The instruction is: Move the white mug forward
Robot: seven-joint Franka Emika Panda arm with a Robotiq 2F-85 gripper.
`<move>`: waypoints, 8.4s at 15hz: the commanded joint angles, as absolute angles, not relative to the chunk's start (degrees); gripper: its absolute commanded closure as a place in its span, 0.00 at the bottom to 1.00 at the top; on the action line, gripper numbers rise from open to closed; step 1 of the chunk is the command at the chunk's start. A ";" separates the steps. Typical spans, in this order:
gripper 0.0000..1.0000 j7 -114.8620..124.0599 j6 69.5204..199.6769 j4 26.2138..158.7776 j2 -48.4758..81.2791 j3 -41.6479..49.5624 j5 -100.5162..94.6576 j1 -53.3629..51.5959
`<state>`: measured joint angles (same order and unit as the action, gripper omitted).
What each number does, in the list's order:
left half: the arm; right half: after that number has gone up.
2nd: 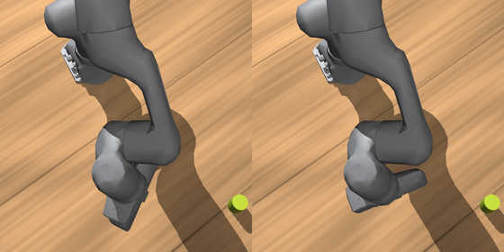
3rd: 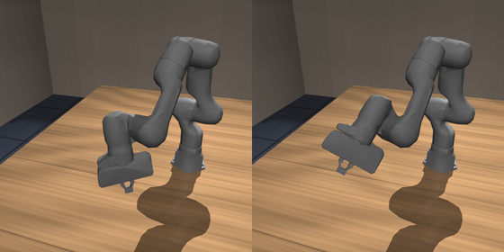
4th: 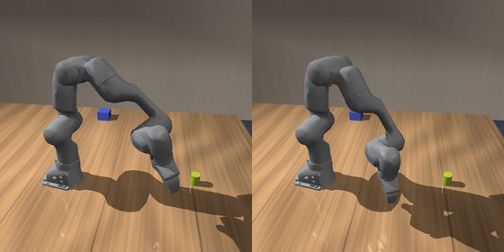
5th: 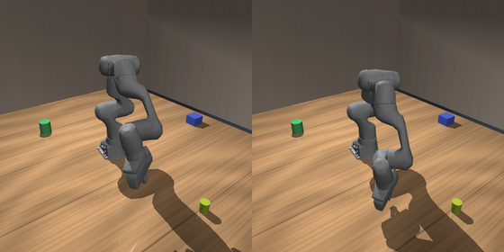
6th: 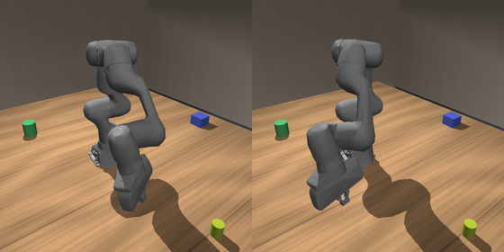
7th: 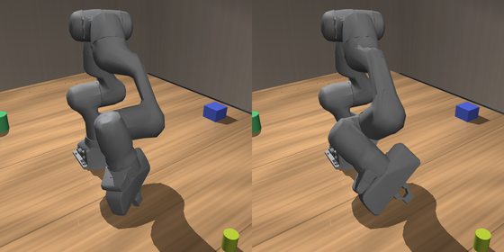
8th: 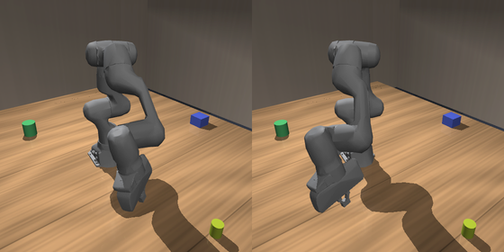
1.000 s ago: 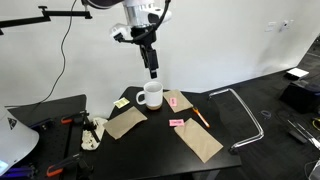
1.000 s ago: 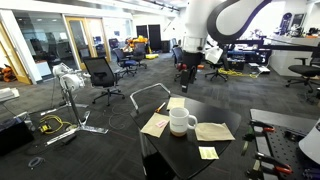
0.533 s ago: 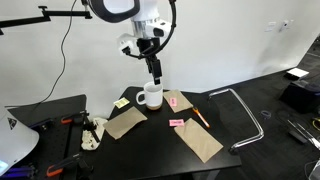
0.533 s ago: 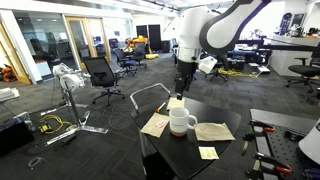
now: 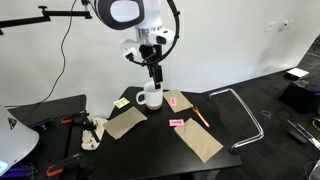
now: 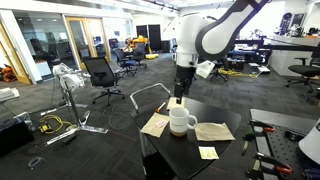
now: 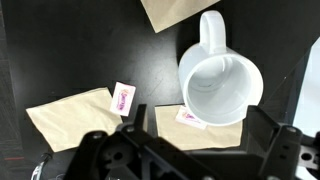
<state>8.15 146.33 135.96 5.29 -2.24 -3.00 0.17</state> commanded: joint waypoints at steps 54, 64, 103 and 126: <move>0.97 8.61 140.85 131.99 11.90 -0.63 -0.54 -0.92; 0.97 10.68 135.11 130.56 8.62 4.74 -0.77 2.57; 0.19 27.42 137.23 127.47 17.43 13.54 -5.66 4.64; 0.00 21.92 124.02 129.34 -4.51 9.55 -10.63 4.79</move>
<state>27.45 125.14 127.65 0.46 11.75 -12.19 4.29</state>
